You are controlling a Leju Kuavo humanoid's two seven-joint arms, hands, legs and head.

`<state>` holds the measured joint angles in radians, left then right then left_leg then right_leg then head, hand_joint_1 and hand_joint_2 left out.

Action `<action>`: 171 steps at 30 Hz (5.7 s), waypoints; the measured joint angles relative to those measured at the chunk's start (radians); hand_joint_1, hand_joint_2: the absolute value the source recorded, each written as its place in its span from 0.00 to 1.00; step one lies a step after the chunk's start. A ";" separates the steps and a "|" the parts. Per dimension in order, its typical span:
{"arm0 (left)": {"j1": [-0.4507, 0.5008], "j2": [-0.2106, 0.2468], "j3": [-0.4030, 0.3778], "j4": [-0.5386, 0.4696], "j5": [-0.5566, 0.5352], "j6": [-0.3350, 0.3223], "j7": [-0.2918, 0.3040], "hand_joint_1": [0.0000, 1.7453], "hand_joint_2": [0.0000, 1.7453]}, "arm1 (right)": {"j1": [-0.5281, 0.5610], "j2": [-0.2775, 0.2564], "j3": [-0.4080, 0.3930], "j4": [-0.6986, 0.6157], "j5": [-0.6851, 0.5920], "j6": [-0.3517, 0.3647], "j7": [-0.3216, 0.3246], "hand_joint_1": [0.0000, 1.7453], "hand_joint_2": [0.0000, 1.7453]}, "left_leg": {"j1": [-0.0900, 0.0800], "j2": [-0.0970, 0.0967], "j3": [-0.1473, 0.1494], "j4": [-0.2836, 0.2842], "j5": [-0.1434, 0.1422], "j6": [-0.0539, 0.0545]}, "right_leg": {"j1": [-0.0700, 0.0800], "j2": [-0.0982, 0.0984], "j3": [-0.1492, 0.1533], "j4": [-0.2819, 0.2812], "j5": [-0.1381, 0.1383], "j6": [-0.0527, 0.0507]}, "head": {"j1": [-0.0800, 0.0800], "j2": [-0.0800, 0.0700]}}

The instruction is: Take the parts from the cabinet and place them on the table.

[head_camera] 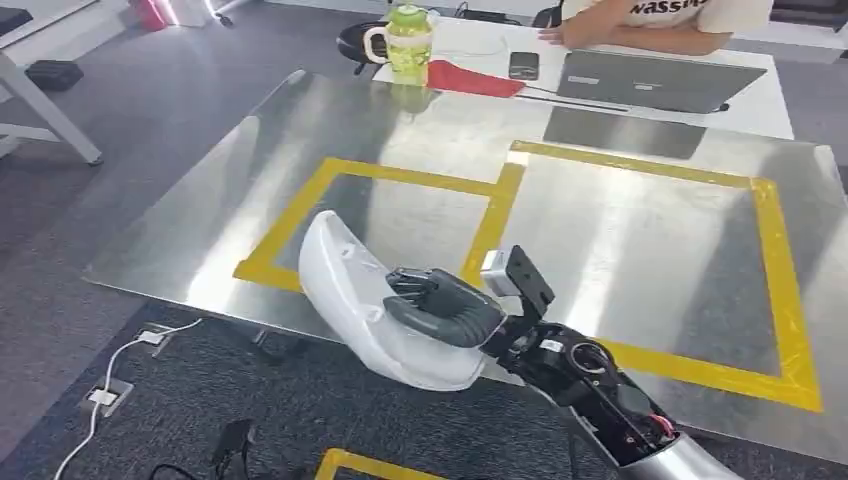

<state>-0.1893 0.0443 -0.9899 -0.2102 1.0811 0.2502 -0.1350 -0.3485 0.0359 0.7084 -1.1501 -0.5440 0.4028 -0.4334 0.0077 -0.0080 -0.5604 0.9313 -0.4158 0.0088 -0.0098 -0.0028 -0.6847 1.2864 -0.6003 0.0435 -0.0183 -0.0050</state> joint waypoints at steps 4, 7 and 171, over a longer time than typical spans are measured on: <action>-0.002 -0.002 0.000 0.000 -0.002 0.000 0.000 0.00 1.00 | -0.008 0.000 0.004 -0.001 0.010 0.001 0.000 1.00 1.00 | 0.000 -0.015 0.007 0.004 -0.005 -0.006 | 0.000 0.007 0.132 -0.291 0.162 -0.012 | 0.006 0.000; -0.003 -0.003 0.000 0.000 -0.006 -0.001 0.002 0.00 1.00 | -0.016 0.001 0.006 -0.002 0.018 0.002 0.005 1.00 1.00 | -0.004 -0.019 -0.005 0.011 -0.003 -0.019 | 0.005 0.015 0.141 -0.328 0.154 -0.020 | 0.003 0.000; -0.101 -0.048 -0.051 0.000 -0.148 -0.034 0.094 0.00 1.00 | -0.701 0.249 0.529 0.800 0.827 -0.579 0.415 1.00 1.00 | -0.004 -0.016 -0.018 0.006 0.010 -0.028 | 0.010 0.013 0.125 -0.330 0.166 -0.035 | 0.007 0.000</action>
<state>-0.2906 -0.0038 -1.0410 -0.2102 0.9335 0.2159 -0.0408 -1.0491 0.2846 1.2371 -0.3502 0.2835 -0.1766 -0.0179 0.0039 -0.0239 -0.5789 0.9378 -0.4060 -0.0194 0.0002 0.0100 -0.5595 0.9561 -0.4346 0.0086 -0.0114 -0.0050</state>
